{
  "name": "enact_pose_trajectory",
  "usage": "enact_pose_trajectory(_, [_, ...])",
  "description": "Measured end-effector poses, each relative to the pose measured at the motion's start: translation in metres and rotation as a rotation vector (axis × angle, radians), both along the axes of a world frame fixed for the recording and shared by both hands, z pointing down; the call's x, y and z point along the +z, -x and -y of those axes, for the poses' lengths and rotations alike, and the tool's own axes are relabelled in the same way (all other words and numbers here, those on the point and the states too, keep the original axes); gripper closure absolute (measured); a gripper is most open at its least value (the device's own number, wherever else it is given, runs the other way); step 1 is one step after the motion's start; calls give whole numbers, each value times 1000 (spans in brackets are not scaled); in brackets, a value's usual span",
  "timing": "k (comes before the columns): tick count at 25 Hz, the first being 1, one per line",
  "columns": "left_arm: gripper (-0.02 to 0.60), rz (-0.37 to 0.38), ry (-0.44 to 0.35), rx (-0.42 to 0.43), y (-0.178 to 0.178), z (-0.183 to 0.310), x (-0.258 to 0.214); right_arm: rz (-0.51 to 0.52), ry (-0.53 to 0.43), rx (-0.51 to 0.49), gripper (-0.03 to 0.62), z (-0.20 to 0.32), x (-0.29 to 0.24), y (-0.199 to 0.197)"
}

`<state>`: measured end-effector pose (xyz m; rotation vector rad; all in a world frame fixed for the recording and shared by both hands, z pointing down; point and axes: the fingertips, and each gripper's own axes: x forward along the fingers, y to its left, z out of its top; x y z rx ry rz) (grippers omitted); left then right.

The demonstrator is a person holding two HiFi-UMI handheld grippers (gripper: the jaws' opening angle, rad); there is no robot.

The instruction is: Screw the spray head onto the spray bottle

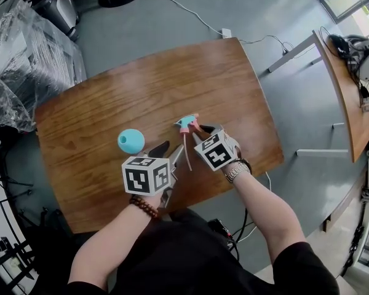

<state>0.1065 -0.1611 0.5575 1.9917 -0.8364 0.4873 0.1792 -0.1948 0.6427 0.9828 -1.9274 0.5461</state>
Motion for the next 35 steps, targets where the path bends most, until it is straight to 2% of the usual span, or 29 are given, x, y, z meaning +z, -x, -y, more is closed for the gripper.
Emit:
enact_pose_trajectory(4, [390, 4, -11, 2, 3, -1, -3, -23, -12, -3, 506, 4, 4, -1])
enact_pose_trajectory(7, [390, 6, -23, 6, 4, -1, -6, -41, -27, 7, 552, 6, 4, -4])
enact_pose_trajectory(22, [390, -13, -90, 1, 11, 2, -27, -31, -130, -12, 563, -5, -20, -4])
enact_pose_trajectory(31, [377, -62, -127, -10, 20, 1, -46, 53, -248, -43, 563, -21, -63, 3])
enact_pose_trajectory(35, [363, -155, -112, -30, 24, 1, -59, 120, -337, -98, 563, -30, -97, 11])
